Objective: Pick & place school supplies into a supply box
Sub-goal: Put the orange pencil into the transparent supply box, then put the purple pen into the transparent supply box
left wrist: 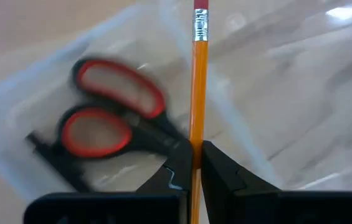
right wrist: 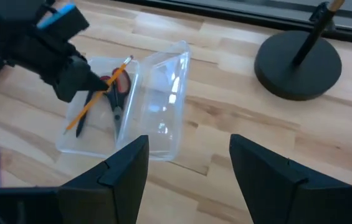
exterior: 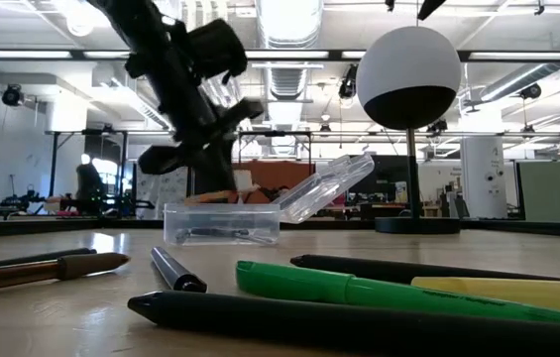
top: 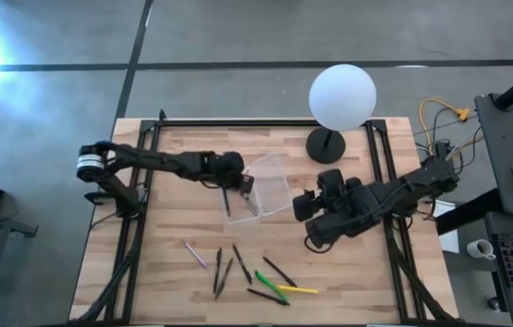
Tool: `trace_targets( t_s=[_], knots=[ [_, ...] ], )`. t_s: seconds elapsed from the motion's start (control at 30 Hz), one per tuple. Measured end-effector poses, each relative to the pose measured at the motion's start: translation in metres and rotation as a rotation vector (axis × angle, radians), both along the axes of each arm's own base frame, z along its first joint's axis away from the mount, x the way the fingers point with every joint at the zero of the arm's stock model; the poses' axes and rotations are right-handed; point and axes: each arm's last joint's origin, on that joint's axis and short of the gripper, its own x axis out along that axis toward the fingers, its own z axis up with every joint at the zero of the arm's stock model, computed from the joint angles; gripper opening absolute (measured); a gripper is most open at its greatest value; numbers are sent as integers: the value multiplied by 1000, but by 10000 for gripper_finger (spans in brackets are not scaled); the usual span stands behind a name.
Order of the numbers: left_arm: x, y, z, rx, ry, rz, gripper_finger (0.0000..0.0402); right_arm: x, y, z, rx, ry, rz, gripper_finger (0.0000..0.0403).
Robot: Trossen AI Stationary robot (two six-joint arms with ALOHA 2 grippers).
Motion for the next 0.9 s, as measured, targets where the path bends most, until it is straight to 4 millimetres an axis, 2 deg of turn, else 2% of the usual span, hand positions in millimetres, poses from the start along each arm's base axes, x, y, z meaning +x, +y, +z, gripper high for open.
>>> trace_targets(
  t_s=[0.3, 0.6, 0.77, 0.9],
  knots=[
    [-7, 0, -16, -21, -5, 59, 4, 0, 0, -1, -3, 5, 0, 214],
    [-10, 0, -20, -29, 5, 75, 55, 0, 1, -2, -6, 11, 8, 214],
    [-6, -1, -7, -2, -21, 33, 87, -1, 4, -2, -16, 30, 45, 216],
    [-9, -19, 24, 58, -79, -165, 103, -1, 11, -7, 12, 120, 139, 216]
  ],
)
